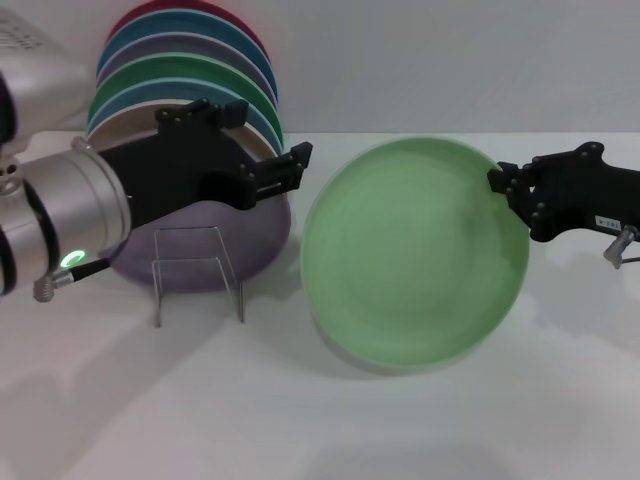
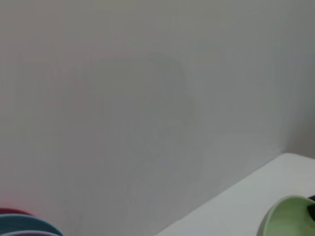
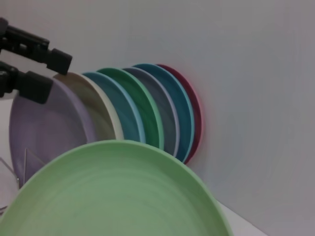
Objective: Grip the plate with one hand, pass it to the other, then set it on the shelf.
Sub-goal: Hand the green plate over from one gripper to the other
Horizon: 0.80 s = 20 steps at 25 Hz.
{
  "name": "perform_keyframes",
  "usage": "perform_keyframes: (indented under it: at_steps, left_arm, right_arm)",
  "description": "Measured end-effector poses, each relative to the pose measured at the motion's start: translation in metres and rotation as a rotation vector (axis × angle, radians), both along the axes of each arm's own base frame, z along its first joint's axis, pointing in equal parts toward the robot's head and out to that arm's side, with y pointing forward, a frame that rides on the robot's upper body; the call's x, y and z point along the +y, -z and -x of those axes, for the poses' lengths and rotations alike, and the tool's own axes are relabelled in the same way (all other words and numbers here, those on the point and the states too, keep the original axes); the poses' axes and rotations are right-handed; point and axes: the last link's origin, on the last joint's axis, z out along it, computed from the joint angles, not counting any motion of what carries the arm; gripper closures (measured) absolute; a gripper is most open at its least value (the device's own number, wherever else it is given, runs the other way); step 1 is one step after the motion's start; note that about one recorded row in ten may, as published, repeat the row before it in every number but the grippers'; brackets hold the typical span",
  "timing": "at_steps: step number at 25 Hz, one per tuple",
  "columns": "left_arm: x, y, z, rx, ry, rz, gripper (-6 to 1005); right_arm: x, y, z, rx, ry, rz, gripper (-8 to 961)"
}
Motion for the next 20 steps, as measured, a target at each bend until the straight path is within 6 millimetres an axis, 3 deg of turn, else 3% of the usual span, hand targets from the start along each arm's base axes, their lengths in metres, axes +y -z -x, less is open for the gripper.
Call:
perform_keyframes:
  at_steps: [10,20]
  left_arm:
    - [0.006,0.013,-0.024,0.126,-0.021,0.049,198]
    - [0.005,0.017,-0.030,0.141,0.085,0.135,198]
  right_arm:
    - [0.003,0.004,0.001,-0.044,-0.046,0.008,936]
    - [-0.002,0.004,0.000,-0.053,-0.057,0.012,936]
